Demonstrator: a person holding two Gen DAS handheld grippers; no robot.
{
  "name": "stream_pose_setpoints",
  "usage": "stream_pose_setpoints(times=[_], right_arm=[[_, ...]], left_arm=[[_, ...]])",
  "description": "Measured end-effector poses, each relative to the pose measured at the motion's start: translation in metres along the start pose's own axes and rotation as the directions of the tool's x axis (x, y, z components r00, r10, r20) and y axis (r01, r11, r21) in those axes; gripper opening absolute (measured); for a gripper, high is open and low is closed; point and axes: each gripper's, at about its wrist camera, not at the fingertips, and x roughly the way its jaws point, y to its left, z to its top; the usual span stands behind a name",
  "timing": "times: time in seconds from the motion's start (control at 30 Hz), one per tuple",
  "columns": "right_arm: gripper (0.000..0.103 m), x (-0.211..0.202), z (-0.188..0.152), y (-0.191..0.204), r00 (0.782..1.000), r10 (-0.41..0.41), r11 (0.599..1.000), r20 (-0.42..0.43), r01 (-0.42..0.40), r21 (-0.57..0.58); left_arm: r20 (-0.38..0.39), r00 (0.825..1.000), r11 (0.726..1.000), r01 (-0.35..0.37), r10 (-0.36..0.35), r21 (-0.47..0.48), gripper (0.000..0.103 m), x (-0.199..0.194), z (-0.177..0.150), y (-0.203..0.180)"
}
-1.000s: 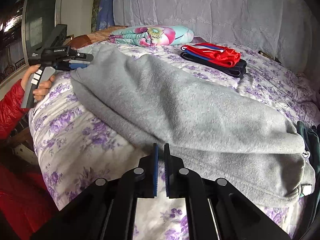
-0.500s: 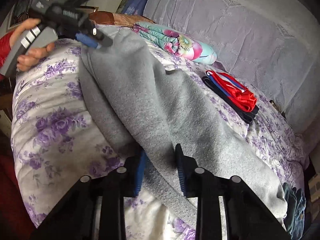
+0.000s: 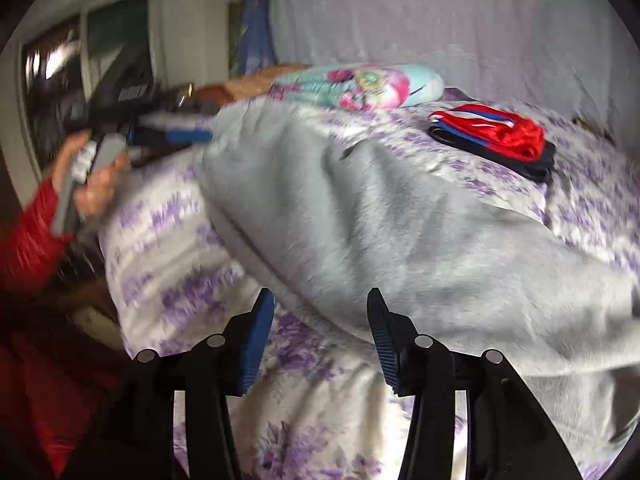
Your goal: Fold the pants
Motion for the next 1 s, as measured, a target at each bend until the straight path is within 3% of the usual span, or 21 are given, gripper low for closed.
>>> stream_pose_setpoints(times=[0.03, 0.1, 0.2, 0.27, 0.33, 0.4, 0.47, 0.5, 0.6, 0.67, 0.7, 0.73, 0.8, 0.87, 0.93, 1.0], right_arm=[[0.049, -0.02, 0.005, -0.026, 0.998, -0.017, 0.993, 0.053, 0.011, 0.118], [0.052, -0.061, 0.008, -0.083, 0.983, -0.117, 0.927, 0.138, 0.058, 0.371], [0.068, -0.105, -0.004, -0.156, 0.951, -0.277, 0.744, 0.141, 0.118, 0.658], [0.071, -0.112, -0.007, -0.187, 0.941, -0.334, 0.666, 0.06, 0.19, 0.722], [0.073, -0.106, -0.009, -0.208, 0.94, -0.342, 0.623, 0.007, 0.222, 0.75], [0.074, -0.091, -0.016, -0.228, 0.954, -0.298, 0.568, -0.024, 0.198, 0.799], [0.074, -0.076, -0.025, -0.248, 0.964, -0.263, 0.491, -0.049, 0.177, 0.853], [0.074, -0.069, -0.027, -0.252, 0.965, -0.26, 0.479, -0.045, 0.169, 0.861], [0.074, -0.054, -0.024, -0.262, 0.961, -0.277, 0.498, -0.017, 0.159, 0.852], [0.047, -0.051, -0.022, -0.261, 0.948, -0.317, 0.518, -0.019, 0.19, 0.834], [0.018, -0.053, -0.02, -0.26, 0.947, -0.32, 0.535, 0.0, 0.181, 0.825], [0.018, -0.06, -0.016, -0.256, 0.939, -0.343, 0.553, 0.03, 0.176, 0.815], [0.018, -0.088, -0.004, -0.231, 0.913, -0.395, 0.627, 0.105, 0.185, 0.756], [0.018, -0.121, 0.0, -0.198, 0.894, -0.411, 0.693, 0.179, 0.179, 0.699], [0.019, -0.142, -0.012, -0.178, 0.894, -0.409, 0.703, 0.184, 0.18, 0.688], [0.022, -0.137, -0.031, -0.181, 0.899, -0.431, 0.68, 0.073, 0.271, 0.681]], left_arm=[[0.0, 1.0, 0.999, 0.019, -0.019, 0.045, 0.086, 0.003, 0.002, -0.014], [-0.023, 0.997, 0.988, 0.078, -0.076, 0.13, 0.092, 0.019, 0.004, -0.04], [-0.107, 0.988, 0.981, 0.125, -0.109, 0.151, 0.096, 0.066, -0.003, -0.05], [-0.192, 0.976, 0.989, 0.121, -0.102, 0.086, 0.097, 0.103, -0.017, -0.034], [-0.187, 0.981, 0.99, 0.066, -0.043, 0.121, 0.098, 0.125, -0.035, -0.024], [-0.152, 0.988, 0.98, 0.06, -0.031, 0.192, 0.098, 0.117, -0.036, -0.036], [-0.181, 0.983, 0.981, 0.045, -0.01, 0.19, 0.098, 0.122, -0.037, -0.034], [-0.175, 0.984, 0.981, 0.051, -0.018, 0.186, 0.098, 0.121, -0.037, -0.033], [-0.168, 0.984, 0.984, 0.08, -0.053, 0.161, 0.098, 0.118, -0.034, -0.029], [-0.16, 0.984, 0.984, 0.104, -0.081, 0.143, 0.098, 0.114, -0.032, -0.025], [-0.153, 0.983, 0.984, 0.121, -0.1, 0.13, 0.098, 0.113, -0.031, -0.024], [-0.137, 0.981, 0.982, 0.149, -0.134, 0.112, 0.098, 0.108, -0.03, -0.021], [-0.082, 0.968, 0.969, 0.24, -0.236, 0.052, 0.098, 0.096, -0.027, -0.009], [-0.038, 0.957, 0.958, 0.287, -0.287, -0.002, 0.097, 0.088, -0.025, 0.001], [-0.033, 0.952, 0.953, 0.303, -0.304, -0.016, 0.096, 0.087, -0.024, 0.003], [-0.056, 0.963, 0.964, 0.266, -0.264, 0.017, 0.096, 0.091, -0.025, -0.005]])
